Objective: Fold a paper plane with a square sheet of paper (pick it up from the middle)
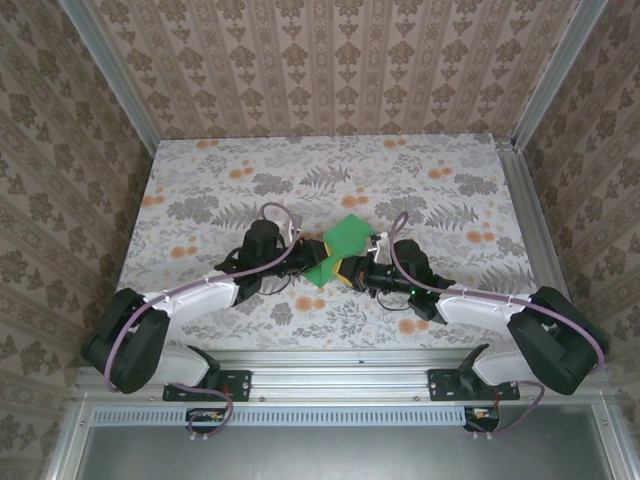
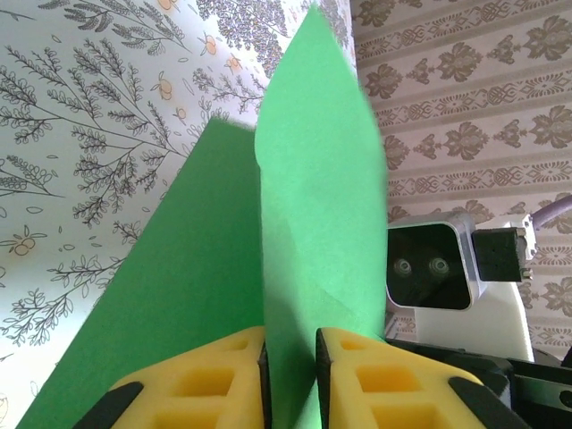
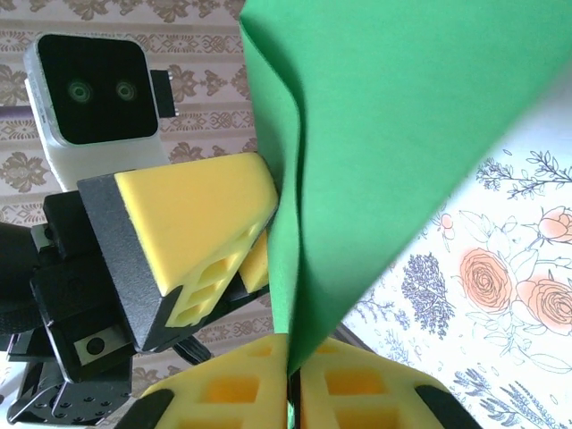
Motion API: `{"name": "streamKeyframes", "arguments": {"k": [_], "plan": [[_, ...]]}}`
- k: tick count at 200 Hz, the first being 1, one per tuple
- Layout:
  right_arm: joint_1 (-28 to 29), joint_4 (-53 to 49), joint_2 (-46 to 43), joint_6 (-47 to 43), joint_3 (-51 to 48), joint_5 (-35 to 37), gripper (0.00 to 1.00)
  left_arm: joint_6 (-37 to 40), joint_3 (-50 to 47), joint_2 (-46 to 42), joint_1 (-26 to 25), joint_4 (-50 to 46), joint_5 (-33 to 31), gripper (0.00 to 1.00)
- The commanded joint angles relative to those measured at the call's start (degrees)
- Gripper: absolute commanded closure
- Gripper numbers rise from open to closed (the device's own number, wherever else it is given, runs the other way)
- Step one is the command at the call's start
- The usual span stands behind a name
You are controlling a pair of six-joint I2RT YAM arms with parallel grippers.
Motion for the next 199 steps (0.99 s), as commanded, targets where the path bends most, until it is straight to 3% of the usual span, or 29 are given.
{"name": "streamKeyframes", "arguments": {"k": [1, 24, 54, 83, 116, 153, 199], "plan": [[-0.4, -3.1, -1.5, -0.8, 0.5, 0.7, 0.93, 2.0, -0.4, -2.1, 0.2, -1.0, -0.5, 0.77], [-1.1, -8.6, -3.2, -3.0, 1.3, 0.5, 0.95, 3.4, 0.0, -2.9, 0.4, -3.1, -0.8, 0.69], [-2.3, -32.2, -8.0, -13.3, 6.3, 3.2, 0.97, 7.8, 1.9, -5.2, 1.4, -10.3, -1.3, 0.55], [-3.4, -62.7, -9.8, -27.5, 15.4, 13.5, 0.98, 13.7, 5.0, -7.2, 3.1, -19.2, -0.8, 0.47], [-3.8, -83.7, -7.3, -34.8, 24.4, 26.6, 0.99, 16.6, 6.6, -7.8, 6.1, -23.4, 2.4, 0.39], [-2.5, -97.2, -1.0, -37.4, 34.2, 38.8, 0.99, 19.2, 8.0, -7.7, 8.1, -26.8, 5.0, 0.34], [1.8, -104.6, 12.8, -37.3, 44.8, 45.9, 0.97, 20.7, 8.0, -9.1, 11.0, -31.0, 6.5, 0.31]]}}
